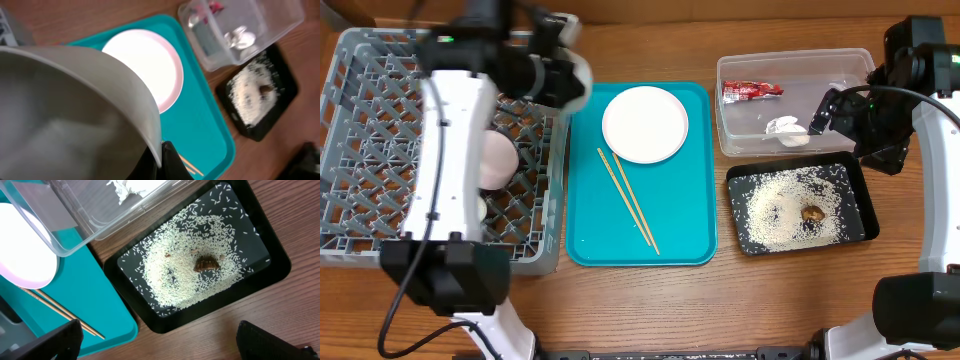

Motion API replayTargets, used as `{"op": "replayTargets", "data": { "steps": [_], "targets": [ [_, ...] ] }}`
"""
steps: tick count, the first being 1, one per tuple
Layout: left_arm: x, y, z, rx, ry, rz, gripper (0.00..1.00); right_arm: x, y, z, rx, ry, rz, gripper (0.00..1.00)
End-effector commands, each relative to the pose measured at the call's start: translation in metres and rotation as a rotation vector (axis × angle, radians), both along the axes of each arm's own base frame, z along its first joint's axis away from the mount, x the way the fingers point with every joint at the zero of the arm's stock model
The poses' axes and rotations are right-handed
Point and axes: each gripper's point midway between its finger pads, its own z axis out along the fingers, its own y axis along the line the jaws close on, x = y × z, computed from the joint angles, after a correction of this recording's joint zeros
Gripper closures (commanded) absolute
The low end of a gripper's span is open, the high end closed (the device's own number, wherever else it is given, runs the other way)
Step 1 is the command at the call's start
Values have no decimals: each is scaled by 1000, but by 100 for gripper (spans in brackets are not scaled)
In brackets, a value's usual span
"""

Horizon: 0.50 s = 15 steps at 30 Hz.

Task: Sort waste into correct bins and load items into the dishwasher
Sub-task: 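Carry the grey bowl into the dish rack and release it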

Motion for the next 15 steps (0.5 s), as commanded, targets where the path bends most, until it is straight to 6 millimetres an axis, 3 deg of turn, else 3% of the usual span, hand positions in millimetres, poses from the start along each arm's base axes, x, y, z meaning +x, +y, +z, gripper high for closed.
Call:
{"op": "replayTargets", "data": {
  "steps": [1, 7, 15],
  "targets": [
    [4, 6, 22, -223, -74, -89, 96, -1, -2, 6, -15, -21, 4, 0],
    [20, 44, 13, -394, -57, -40, 96, -1, -2, 6, -15, -21, 4, 0],
    [46, 91, -22, -607, -33, 33, 96, -2, -2, 6, -17, -19, 13, 0]
  ]
}}
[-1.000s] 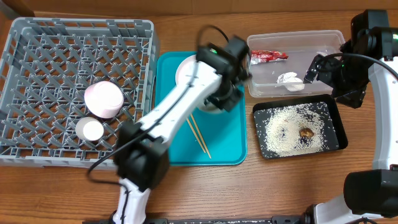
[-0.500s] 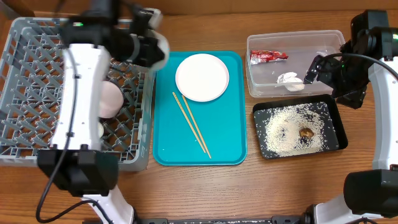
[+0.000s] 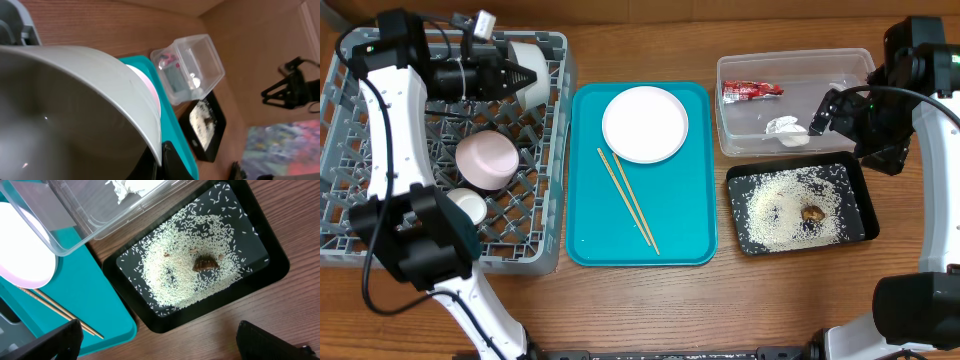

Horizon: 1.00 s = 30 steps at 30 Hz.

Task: Sort waste into correct bins and load items into the dishwasher
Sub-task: 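Carry the grey bowl into the dish rack and release it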

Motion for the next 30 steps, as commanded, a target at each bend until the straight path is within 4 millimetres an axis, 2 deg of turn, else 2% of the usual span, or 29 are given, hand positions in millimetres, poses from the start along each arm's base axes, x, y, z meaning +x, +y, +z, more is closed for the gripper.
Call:
{"op": "replayTargets", "data": {
  "steps": [1, 4, 11, 15, 17, 19, 23, 24, 27, 30],
  "targets": [
    [10, 15, 1, -161, -50, -1, 96, -1, -1, 6, -13, -21, 10, 0],
    [16, 31, -13, -218, -38, 26, 96, -1, -1, 6, -13, -21, 10, 0],
    [23, 61, -60, -265, 55, 94, 96, -1, -1, 6, -13, -21, 9, 0],
    [21, 83, -66, -267, 59, 139, 91, -1, -1, 6, -13, -21, 9, 0],
    [19, 97, -65, -269, 57, 166, 74, -1, -1, 6, -13, -21, 9, 0],
    [15, 110, -66, -275, 67, 196, 43, -1, -1, 6, -13, -21, 9, 0],
    [3, 137, -70, -279, 117, 266, 11, -1, -1, 6, -13, -21, 10, 0],
    [0, 143, -71, -278, 131, 282, 0, -1, -1, 6, -13, -21, 10, 0],
    [-12, 160, -75, -269, 180, 329, 0, -1, -1, 6, -13, -21, 10, 0],
    [-24, 175, -67, -268, 178, 362, 0, -1, -1, 6, -13, -22, 10, 0]
  ]
}}
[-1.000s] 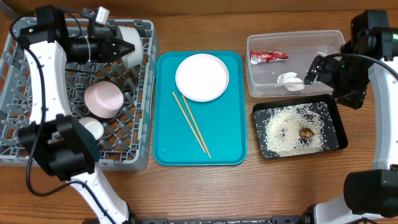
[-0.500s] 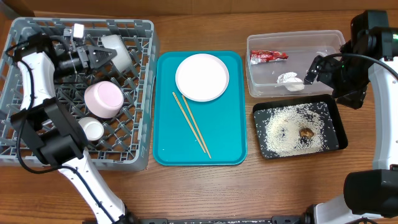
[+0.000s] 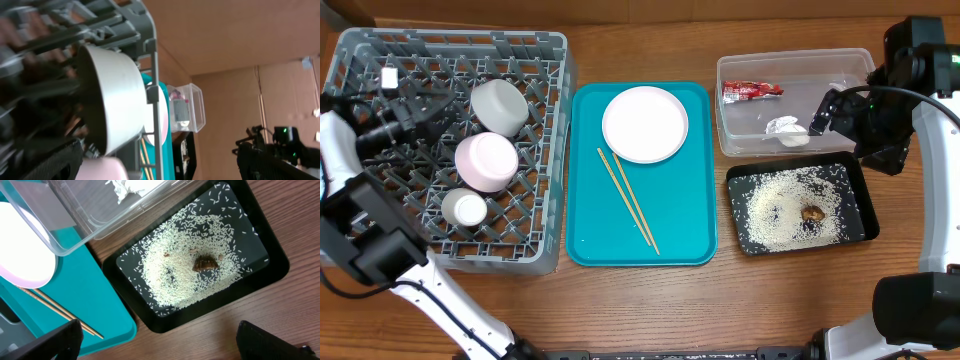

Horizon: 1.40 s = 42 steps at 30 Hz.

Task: Sort waste into correct bins and load items into the dishwasher
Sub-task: 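Carry the grey bowl into the dish rack and release it, then grasp a wooden chopstick on the teal tray with the left gripper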

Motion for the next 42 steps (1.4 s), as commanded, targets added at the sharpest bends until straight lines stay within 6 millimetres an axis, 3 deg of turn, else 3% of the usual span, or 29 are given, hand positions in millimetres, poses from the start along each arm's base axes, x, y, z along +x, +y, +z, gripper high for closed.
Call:
{"op": "replayTargets", "data": {
  "steps": [1, 5, 8, 13, 17, 21, 24, 29, 32, 35, 39, 42],
  "targets": [
    [-11, 17, 8, 43, -19, 26, 0, -1, -1, 6, -14, -23, 11, 0],
    [-20, 26, 33, 75, -52, 55, 0, -1, -1, 6, -15, -23, 23, 0],
    [-25, 21, 58, 128, -91, 52, 0, -1, -1, 6, -15, -23, 23, 0],
    [-35, 0, 83, 292, -28, 33, 0, -1, -1, 6, -15, -23, 23, 0],
    [-41, -30, 97, 418, 72, 23, 0, -1, -1, 6, -15, -23, 23, 0],
    [-51, -61, 90, 568, 318, 79, 0, -1, -1, 6, -16, -24, 24, 0],
    [-59, -100, 86, 636, 441, 72, 0, 0, -1, 6, -16, -27, 24, 0],
    [-55, -177, 83, 667, 437, -54, 0, 0, -1, 6, -16, -27, 27, 0],
    [-52, -207, 83, 706, 374, -123, 0, 0, -2, 6, -17, -27, 28, 0],
    [-60, -215, 79, 748, 410, -133, 10, 0, -1, 6, -17, -28, 32, 0],
    [-96, -215, 67, 777, 651, -75, 9, 0, -1, 6, -18, -29, 35, 0],
    [-112, -215, 64, 856, 699, -92, 8, 0, -1, 6, -18, -29, 35, 0]
  ]
}}
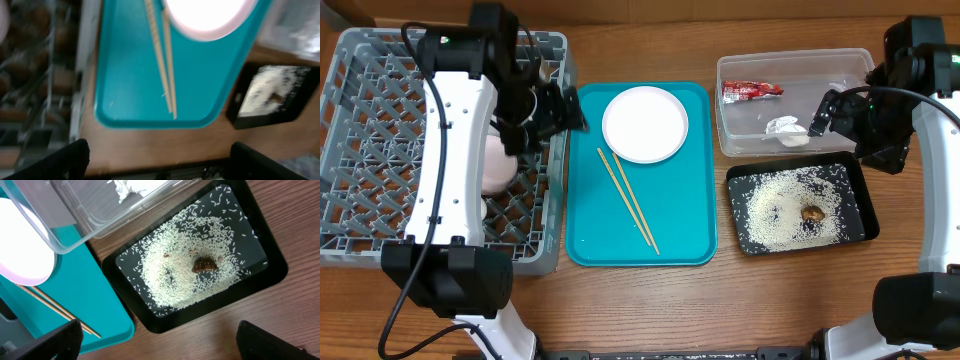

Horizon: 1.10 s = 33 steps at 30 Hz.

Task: Sort waste into correct bins and load items into the dishwasher
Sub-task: 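Grasp a wooden chopstick on the teal tray with the left gripper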

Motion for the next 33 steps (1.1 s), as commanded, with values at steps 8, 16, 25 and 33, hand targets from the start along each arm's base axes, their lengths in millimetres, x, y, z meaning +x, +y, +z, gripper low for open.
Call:
{"op": "replayTargets", "data": {
  "steps": [8, 16, 25, 33],
  "targets": [
    [-48, -14, 18, 171, -28, 44, 6, 0, -1, 6, -14, -25, 17, 0],
    [-57, -12, 10, 351, -175, 198, 1, 0, -1, 6, -14, -25, 17, 0],
    [-25, -51, -83, 281, -131, 188, 0, 0, -1, 6, -14, -25, 17, 0],
    [-14, -57, -151, 339, -23, 121, 0, 0, -1, 6, -14, -25, 17, 0]
  ]
}}
